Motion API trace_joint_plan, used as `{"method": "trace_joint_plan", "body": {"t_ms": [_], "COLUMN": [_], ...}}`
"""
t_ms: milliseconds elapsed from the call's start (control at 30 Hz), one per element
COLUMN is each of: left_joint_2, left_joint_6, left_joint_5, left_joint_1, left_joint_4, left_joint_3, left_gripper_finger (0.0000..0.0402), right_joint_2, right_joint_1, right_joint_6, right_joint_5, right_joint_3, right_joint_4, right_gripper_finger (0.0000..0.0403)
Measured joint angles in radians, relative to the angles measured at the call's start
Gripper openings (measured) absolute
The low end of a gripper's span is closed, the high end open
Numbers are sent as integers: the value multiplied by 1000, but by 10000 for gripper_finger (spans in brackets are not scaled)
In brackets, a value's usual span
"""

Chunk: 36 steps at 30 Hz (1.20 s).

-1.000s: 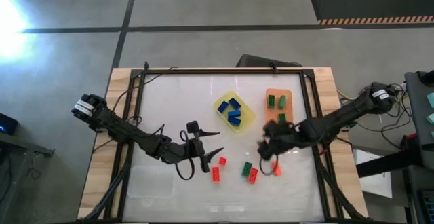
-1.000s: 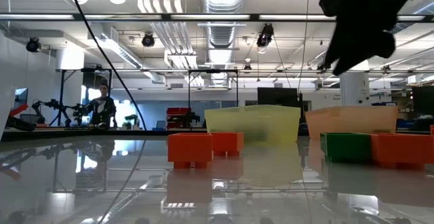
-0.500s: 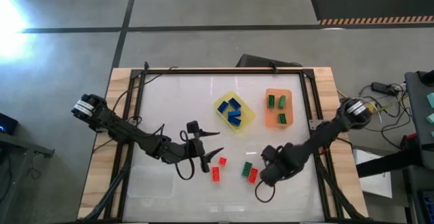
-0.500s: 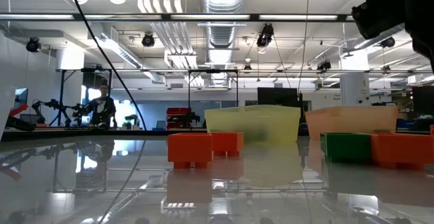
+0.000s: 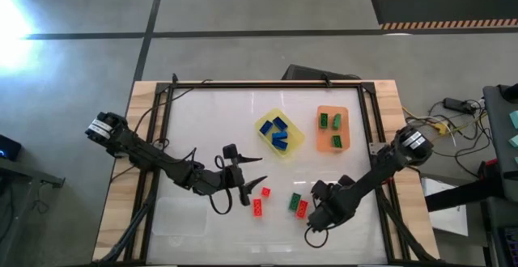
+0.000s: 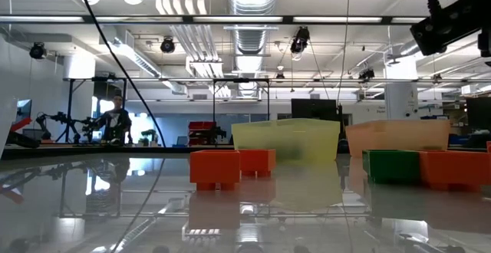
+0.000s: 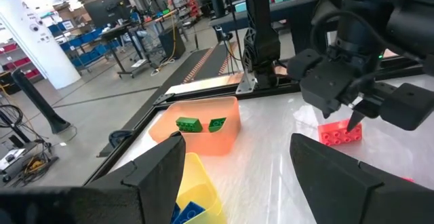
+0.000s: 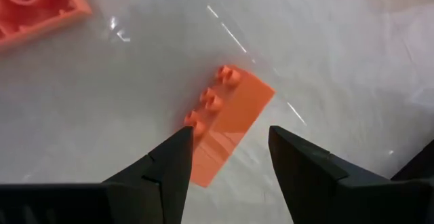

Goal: Sort & place blocks by color
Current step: Put the orange game piece into the transparent bin

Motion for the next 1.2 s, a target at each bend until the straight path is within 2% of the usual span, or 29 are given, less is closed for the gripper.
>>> {"method": "trace_joint_plan", "body": {"t_ms": [133, 500, 600, 767, 867, 1067, 1200], "left_joint_2": [0, 0, 0, 0, 0, 0, 0], "left_joint_6": [0, 0, 0, 0, 0, 0, 0], "left_joint_5": [0, 0, 0, 0, 0, 15, 21], "left_joint_1": [0, 0, 0, 0, 0, -5, -7], "left_joint_4": [0, 0, 0, 0, 1, 8, 11], "left_joint_3": [0, 0, 0, 0, 0, 7, 12], "left_gripper_finger": [249, 249, 249, 249, 249, 249, 249], "right_joint_2": [-2, 0, -1, -5, -28, -141, -242], "right_joint_1": [1, 2, 2, 5, 13, 20, 24], "right_joint_6": [26, 24, 25, 0, -36, -93, -127], "right_joint_5": [8, 7, 7, 8, 9, 111, 269], "right_joint_3": [-10, -108, -122, -119, -113, -120, -128], "right_joint_4": [12, 191, 189, 181, 179, 179, 197], "right_gripper_finger": [183, 178, 154, 80, 80, 80, 80]}}
